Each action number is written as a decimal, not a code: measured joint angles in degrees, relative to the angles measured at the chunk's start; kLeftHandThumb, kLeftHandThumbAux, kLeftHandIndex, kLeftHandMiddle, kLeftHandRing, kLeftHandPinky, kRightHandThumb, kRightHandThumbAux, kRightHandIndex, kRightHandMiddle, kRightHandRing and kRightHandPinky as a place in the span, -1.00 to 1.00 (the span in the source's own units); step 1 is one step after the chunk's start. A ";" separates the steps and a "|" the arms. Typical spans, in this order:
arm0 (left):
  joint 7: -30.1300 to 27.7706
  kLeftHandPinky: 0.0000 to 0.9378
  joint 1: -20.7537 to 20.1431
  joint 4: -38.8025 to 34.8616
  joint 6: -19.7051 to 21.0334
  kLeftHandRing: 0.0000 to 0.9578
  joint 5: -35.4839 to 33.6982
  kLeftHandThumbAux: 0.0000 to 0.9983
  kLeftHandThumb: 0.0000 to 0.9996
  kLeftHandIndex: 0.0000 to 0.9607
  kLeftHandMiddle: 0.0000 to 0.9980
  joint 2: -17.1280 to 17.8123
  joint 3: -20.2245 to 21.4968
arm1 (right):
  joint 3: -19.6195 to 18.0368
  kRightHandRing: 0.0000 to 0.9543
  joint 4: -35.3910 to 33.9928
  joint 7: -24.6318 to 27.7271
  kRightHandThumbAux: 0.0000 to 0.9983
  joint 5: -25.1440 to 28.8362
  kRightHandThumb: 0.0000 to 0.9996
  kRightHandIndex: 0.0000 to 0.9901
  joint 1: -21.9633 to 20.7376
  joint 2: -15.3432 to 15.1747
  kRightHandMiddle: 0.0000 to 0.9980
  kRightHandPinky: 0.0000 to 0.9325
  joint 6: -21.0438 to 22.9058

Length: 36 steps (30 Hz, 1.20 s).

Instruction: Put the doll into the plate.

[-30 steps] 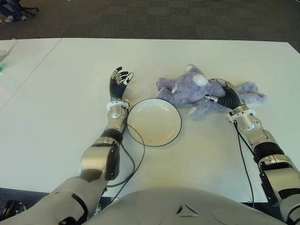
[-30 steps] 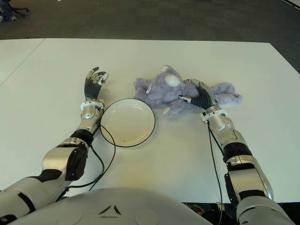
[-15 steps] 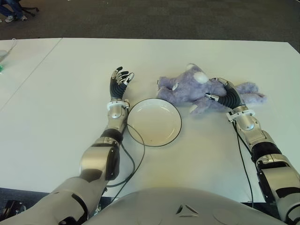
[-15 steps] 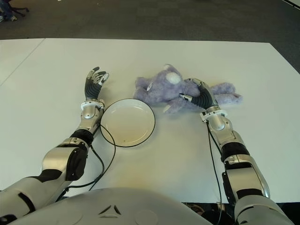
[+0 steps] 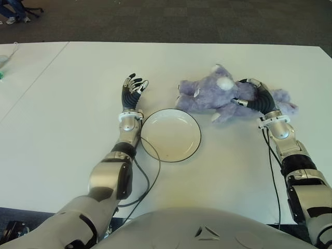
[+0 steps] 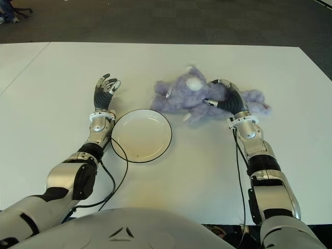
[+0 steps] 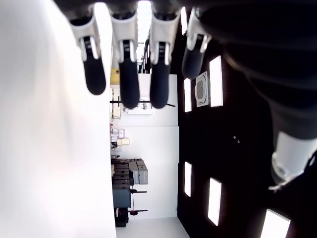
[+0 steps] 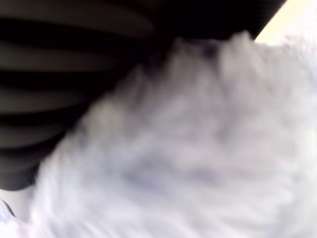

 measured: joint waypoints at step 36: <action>0.00 -0.40 -0.03 0.00 0.18 -0.34 0.01 0.19 -1.00 -0.62 -0.37 -0.01 -0.01 | -7.12 0.87 -25.59 -0.95 0.46 -0.44 0.06 0.58 2.09 0.37 0.78 0.89 5.09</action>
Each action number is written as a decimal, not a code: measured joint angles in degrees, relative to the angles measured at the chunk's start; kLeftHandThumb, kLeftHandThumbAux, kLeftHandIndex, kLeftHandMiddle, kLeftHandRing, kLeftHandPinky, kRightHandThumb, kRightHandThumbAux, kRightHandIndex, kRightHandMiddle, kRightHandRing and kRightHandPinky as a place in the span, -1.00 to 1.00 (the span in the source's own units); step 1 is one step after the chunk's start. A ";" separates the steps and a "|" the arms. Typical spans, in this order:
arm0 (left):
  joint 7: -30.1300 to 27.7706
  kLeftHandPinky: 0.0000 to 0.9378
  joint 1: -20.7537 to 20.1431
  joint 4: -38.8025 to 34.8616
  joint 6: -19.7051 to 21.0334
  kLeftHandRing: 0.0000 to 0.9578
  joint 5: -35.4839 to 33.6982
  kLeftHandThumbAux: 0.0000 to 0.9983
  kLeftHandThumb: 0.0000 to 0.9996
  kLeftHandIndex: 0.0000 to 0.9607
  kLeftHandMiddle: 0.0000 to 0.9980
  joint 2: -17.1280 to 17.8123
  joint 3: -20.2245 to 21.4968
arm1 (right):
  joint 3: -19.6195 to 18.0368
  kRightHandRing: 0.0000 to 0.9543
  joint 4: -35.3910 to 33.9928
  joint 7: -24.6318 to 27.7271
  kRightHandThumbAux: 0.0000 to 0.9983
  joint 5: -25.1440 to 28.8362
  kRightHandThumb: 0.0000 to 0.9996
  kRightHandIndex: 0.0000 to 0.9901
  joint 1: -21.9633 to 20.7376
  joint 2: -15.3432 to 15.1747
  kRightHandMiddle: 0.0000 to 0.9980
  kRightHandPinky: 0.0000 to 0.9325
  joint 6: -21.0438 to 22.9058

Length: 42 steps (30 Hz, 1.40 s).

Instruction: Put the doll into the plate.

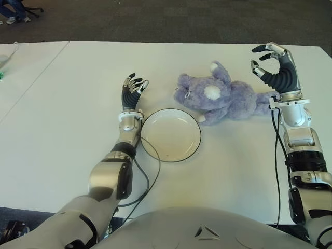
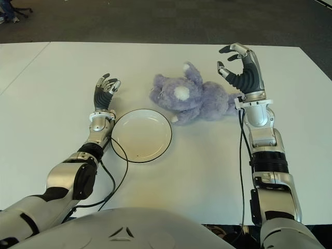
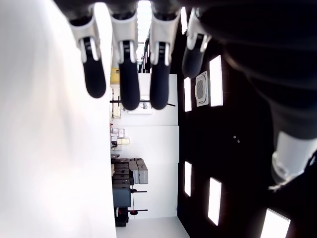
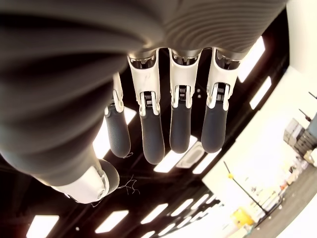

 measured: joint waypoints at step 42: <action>0.02 -0.42 -0.01 0.00 0.05 -0.36 0.03 0.14 -1.00 -0.62 -0.37 -0.01 -0.05 | 7.09 -1.00 0.09 24.40 -0.50 0.07 -0.98 -1.00 3.50 -8.50 -1.00 -1.00 -0.35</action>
